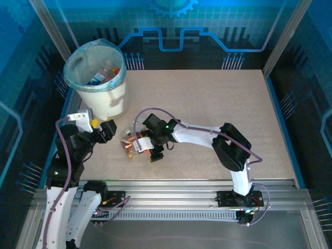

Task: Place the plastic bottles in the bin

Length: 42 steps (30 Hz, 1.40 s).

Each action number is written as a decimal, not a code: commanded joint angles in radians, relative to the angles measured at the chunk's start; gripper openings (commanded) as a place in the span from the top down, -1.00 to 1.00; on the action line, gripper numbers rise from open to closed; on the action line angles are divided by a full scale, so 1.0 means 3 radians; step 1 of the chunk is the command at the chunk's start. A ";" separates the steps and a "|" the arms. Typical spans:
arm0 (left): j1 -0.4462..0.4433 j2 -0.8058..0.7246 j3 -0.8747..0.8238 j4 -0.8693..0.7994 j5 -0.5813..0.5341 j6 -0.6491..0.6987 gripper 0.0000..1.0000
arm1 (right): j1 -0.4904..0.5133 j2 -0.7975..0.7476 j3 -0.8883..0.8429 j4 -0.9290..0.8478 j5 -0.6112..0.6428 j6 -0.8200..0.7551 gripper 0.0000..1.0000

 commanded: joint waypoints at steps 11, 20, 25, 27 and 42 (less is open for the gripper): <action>-0.0015 -0.0100 -0.0045 -0.0152 -0.0193 -0.0113 -0.60 | 0.0081 0.0233 0.0095 -0.0073 0.0289 -0.0152 -0.47; -0.0015 -0.0079 0.0031 -0.0103 -0.0168 -0.0203 -0.60 | 0.0084 -0.0019 -0.0070 -0.0073 0.0255 -0.0132 -0.17; -0.0015 -0.0077 0.0129 -0.0031 -0.0041 -0.0230 -0.61 | 0.0047 -0.0412 -0.0306 0.0077 0.0123 0.0116 -0.11; -0.0015 -0.0073 0.0141 0.0076 0.0117 -0.0292 -0.61 | -0.0021 -0.0636 -0.0467 0.0218 -0.0004 0.0327 -0.11; -0.0307 0.0521 -0.0064 0.1053 0.1107 -0.1242 -0.52 | -0.0420 -0.1680 -0.1018 0.0825 -0.0520 0.1640 -0.09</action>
